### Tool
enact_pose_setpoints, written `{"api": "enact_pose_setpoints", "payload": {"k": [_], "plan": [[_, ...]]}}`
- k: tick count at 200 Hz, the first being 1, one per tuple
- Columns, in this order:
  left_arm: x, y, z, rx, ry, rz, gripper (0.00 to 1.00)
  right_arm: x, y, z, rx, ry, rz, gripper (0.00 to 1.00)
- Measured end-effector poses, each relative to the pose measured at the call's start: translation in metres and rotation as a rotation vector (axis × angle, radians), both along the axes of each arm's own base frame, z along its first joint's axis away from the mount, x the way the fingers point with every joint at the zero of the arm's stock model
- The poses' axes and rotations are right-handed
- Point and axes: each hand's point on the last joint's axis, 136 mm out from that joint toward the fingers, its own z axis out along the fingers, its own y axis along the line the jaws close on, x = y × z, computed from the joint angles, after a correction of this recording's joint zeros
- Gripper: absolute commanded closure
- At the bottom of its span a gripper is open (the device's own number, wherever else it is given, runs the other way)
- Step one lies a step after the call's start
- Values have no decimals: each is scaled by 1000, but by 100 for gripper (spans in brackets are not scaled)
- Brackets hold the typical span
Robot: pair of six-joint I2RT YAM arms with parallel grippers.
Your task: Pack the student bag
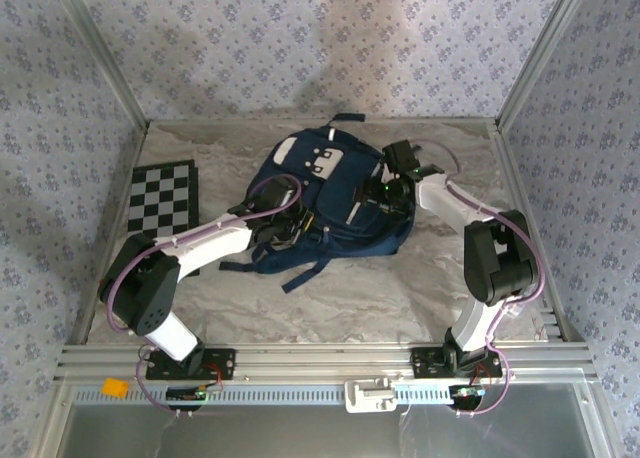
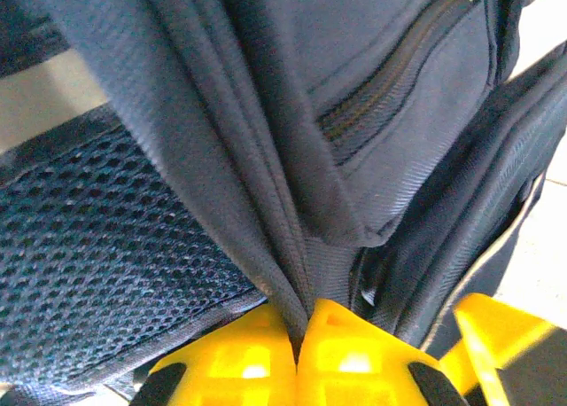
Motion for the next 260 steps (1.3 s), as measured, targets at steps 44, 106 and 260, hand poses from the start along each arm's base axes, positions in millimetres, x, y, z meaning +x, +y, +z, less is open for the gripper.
{"api": "enact_pose_setpoints", "payload": {"k": [44, 106, 260], "plan": [[2, -2, 3, -38, 13, 37, 100, -31, 2, 28, -76, -42, 17, 28], [0, -2, -2, -58, 24, 54, 100, -117, 54, 38, -119, -24, 132, 43], [-5, 2, 6, -93, -12, 77, 100, -88, 106, -19, -152, 83, -53, 65]]}}
